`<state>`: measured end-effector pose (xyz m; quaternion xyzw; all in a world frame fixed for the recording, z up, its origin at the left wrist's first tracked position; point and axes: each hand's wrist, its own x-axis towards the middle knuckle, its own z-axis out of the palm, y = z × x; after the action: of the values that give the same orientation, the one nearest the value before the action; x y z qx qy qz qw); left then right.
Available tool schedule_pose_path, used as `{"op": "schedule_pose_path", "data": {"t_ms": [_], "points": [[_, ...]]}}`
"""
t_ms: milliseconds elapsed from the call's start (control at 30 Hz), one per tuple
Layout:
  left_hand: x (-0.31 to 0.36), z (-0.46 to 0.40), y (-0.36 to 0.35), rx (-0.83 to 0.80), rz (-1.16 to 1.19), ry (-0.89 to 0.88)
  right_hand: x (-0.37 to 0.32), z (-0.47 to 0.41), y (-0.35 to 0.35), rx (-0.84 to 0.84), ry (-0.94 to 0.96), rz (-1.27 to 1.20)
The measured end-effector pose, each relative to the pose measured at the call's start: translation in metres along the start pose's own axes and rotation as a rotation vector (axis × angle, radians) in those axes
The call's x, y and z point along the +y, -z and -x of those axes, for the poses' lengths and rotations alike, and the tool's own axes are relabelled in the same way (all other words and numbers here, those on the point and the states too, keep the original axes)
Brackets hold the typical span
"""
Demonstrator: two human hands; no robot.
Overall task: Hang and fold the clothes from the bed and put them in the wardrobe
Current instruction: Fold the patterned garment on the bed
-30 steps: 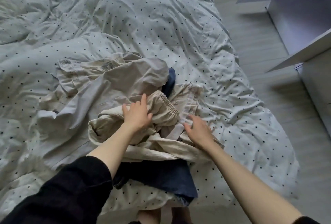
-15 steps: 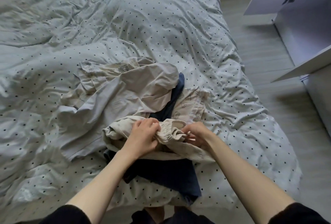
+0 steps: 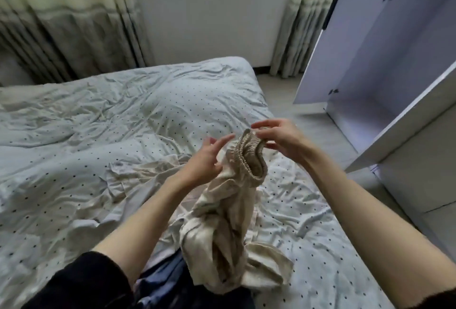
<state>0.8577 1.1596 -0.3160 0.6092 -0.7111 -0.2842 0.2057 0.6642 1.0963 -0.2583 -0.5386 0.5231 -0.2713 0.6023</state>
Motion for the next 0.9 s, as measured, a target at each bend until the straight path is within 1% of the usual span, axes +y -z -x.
{"op": "schedule_pose_path", "data": {"t_ms": [100,200,267,400,467,533,633,733,767,833,900], "points": [[0.034,-0.022,0.018,0.129,-0.262,-0.193,-0.052,0.014,0.030,0.078,0.133,0.069],[0.074,-0.046,0.034,0.250,-0.325,-0.328,-0.095,0.040,0.059,0.136,0.242,0.121],[0.102,-0.060,0.043,0.247,-0.310,-0.399,-0.117,0.062,0.078,0.168,0.328,0.137],[0.147,-0.074,0.046,0.156,-0.225,-0.571,-0.139,0.103,0.107,0.196,0.439,0.141],[0.166,-0.076,0.040,0.156,-0.233,-0.656,-0.142,0.120,0.120,0.225,0.450,0.121],[0.177,-0.074,0.034,0.209,-0.260,-0.743,-0.138,0.131,0.131,0.263,0.441,0.136],[0.182,-0.073,0.030,0.273,-0.290,-0.842,-0.127,0.141,0.148,0.380,0.406,0.279],[0.172,-0.072,0.035,0.274,-0.271,-0.852,-0.112,0.142,0.163,0.538,0.358,0.401],[0.168,-0.071,0.039,0.265,-0.253,-0.845,-0.108,0.142,0.167,0.563,0.340,0.415],[0.161,-0.070,0.045,0.227,-0.223,-0.841,-0.096,0.142,0.170,0.551,0.304,0.438],[0.154,-0.067,0.051,0.157,-0.238,-0.790,-0.086,0.143,0.171,0.487,0.263,0.450]]}}
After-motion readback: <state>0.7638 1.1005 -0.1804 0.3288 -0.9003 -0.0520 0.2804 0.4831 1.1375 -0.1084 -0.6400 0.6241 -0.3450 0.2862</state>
